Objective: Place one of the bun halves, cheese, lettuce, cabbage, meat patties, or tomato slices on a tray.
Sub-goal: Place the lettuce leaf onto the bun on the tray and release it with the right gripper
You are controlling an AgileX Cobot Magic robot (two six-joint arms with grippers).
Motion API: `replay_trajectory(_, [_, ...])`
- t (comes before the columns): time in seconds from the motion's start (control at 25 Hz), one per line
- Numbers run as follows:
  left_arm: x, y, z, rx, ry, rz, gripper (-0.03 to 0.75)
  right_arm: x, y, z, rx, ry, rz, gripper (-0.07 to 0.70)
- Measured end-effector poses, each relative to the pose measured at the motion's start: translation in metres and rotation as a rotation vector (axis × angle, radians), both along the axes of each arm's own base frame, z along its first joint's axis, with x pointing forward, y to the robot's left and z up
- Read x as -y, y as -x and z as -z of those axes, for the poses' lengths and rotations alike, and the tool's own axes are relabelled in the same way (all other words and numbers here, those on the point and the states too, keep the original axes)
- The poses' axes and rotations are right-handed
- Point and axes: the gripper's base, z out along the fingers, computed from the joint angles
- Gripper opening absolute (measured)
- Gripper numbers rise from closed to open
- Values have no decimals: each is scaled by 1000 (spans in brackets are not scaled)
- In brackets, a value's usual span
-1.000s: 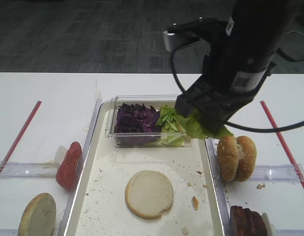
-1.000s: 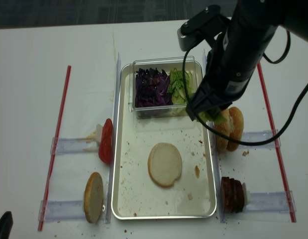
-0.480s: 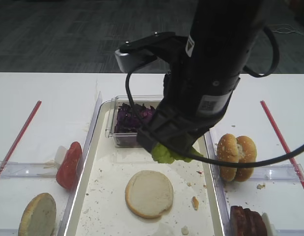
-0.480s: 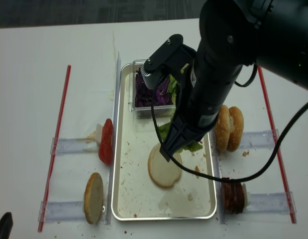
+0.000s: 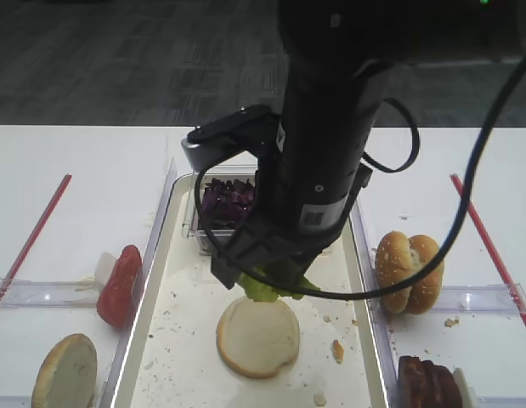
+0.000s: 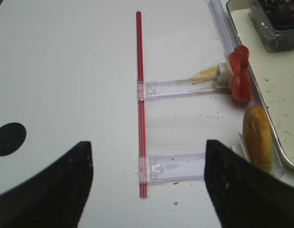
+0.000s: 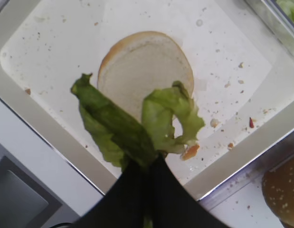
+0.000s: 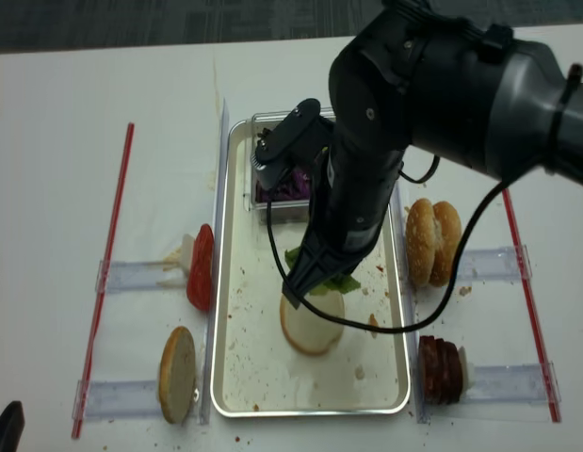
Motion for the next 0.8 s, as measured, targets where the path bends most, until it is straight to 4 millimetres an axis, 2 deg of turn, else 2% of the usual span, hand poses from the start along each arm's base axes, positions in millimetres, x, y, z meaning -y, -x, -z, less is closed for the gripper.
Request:
replay_trajectory(0.48, [0, 0, 0, 0, 0, 0, 491, -17, -17, 51, -31, 37, 10, 51])
replay_trajectory(0.8, [0, 0, 0, 0, 0, 0, 491, -23, -20, 69, -65, 33, 11, 51])
